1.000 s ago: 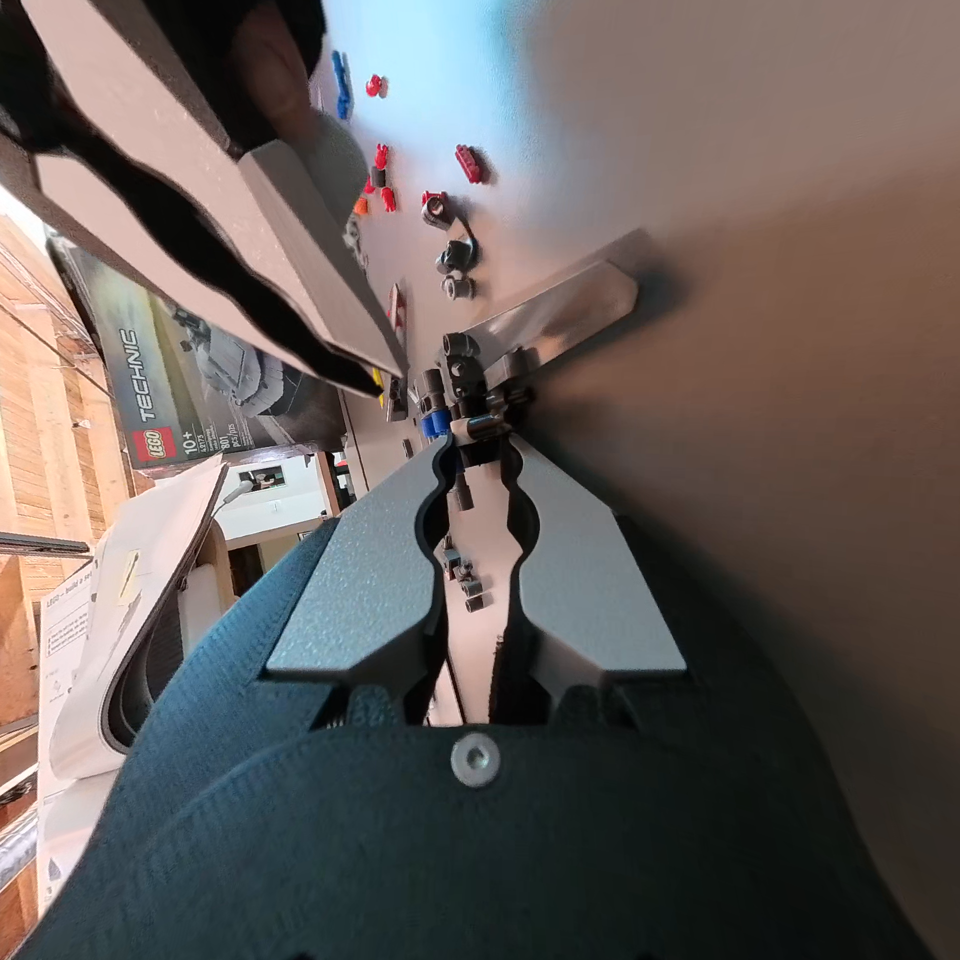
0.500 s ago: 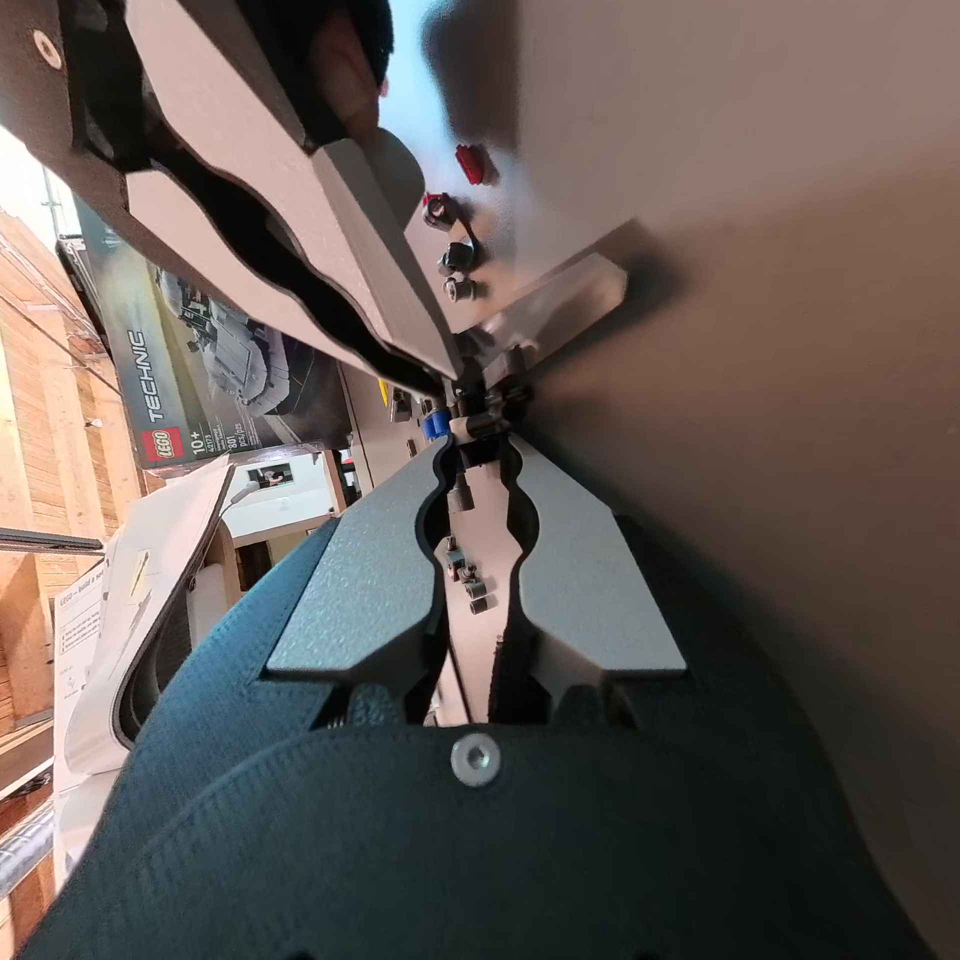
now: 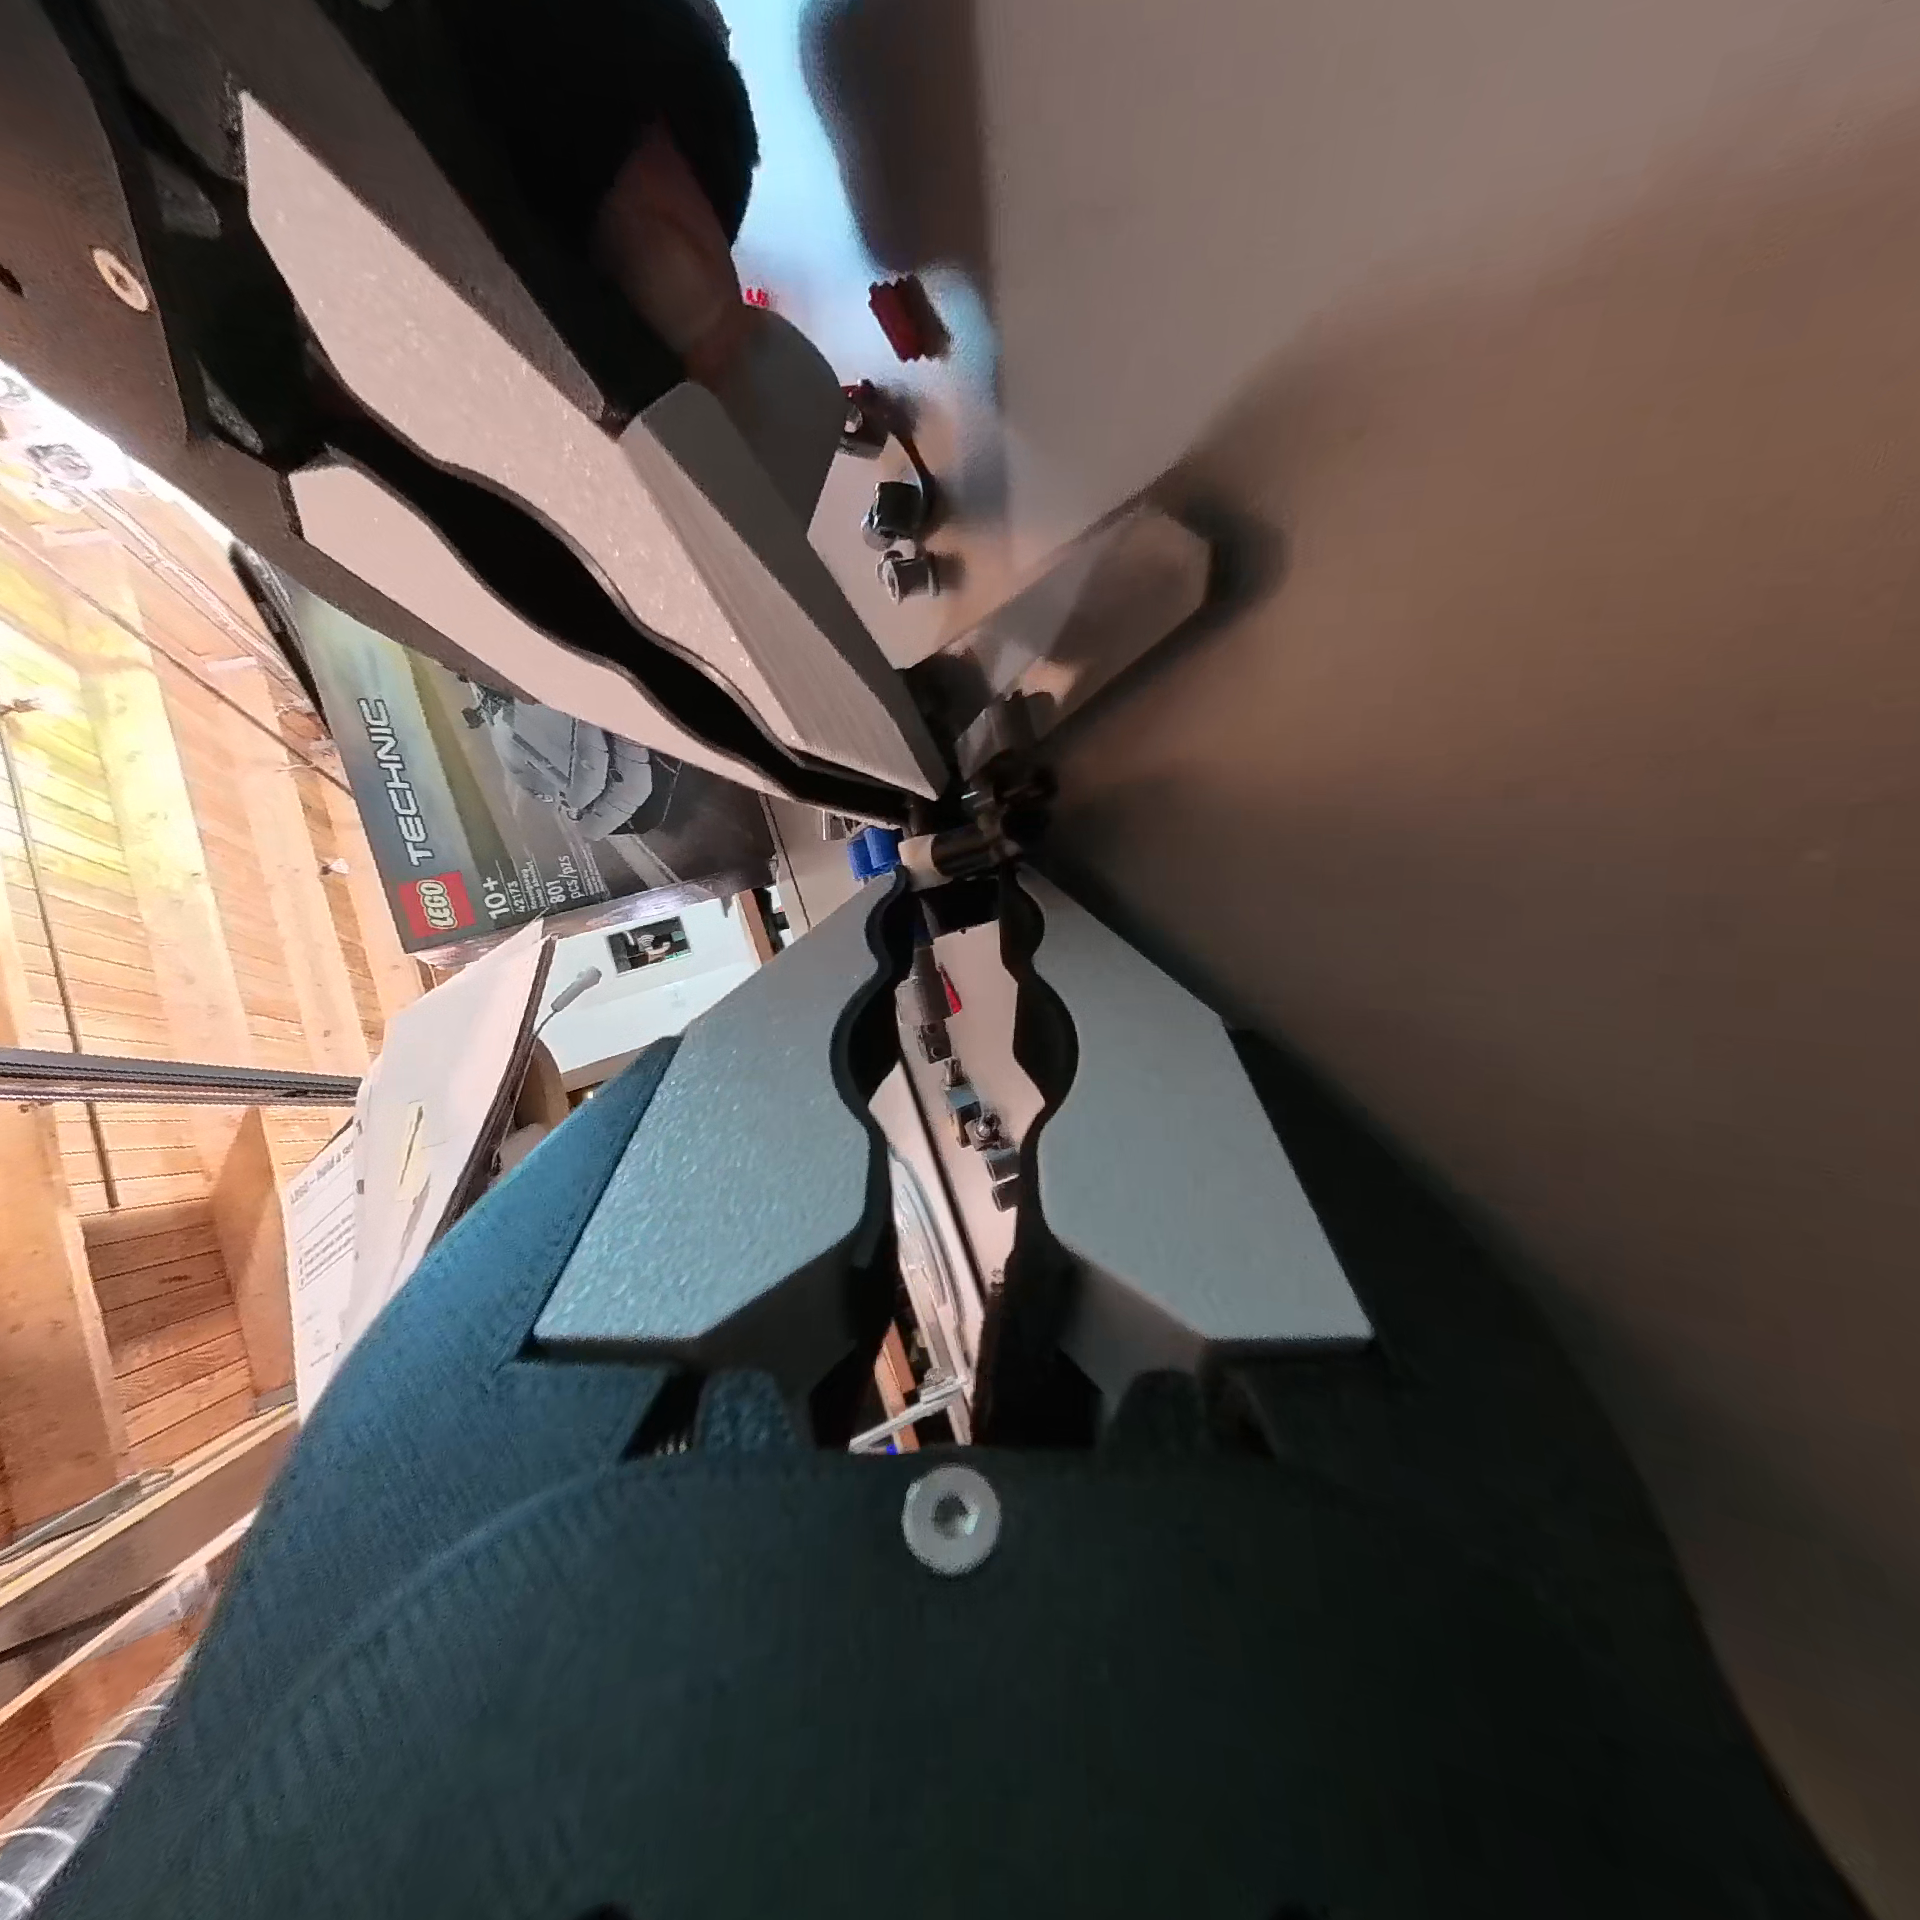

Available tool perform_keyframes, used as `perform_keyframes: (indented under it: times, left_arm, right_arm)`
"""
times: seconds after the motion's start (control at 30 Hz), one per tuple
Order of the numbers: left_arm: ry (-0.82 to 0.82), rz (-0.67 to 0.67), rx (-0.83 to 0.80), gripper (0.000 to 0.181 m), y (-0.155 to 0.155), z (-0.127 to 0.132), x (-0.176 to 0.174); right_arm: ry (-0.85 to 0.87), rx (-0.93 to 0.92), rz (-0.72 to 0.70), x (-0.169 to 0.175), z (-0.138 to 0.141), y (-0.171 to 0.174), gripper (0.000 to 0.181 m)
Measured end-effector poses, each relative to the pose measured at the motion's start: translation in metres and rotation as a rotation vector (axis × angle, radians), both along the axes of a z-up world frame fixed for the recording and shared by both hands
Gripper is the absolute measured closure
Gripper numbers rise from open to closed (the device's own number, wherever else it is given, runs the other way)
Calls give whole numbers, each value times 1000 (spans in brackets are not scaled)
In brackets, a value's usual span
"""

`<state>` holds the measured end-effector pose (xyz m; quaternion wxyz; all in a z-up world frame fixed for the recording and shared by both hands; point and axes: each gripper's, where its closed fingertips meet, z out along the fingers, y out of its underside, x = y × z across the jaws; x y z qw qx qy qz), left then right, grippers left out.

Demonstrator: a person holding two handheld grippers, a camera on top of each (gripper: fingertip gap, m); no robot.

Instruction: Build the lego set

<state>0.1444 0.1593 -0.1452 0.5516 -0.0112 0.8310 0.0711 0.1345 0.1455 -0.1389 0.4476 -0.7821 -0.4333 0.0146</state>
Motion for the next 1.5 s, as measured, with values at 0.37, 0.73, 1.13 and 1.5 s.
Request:
perform_keyframes:
  times: [0.37, 0.73, 1.13, 1.5]
  left_arm:
    - [71, 3, -116, 167, 10, -1, -7]
    - [160, -60, -306, 157, -10, 10, -23]
    - [155, 6, -285, 162, -2, 0, -15]
    - [143, 11, -245, 170, -2, -4, -13]
  right_arm:
    - [-2, -7, -10, 1, -3, 1, 178]
    - [6, -10, -16, 2, -2, 2, 179]
    - [7, -2, -24, 0, -1, 4, 179]
    - [12, -3, -30, 0, 0, 4, 179]
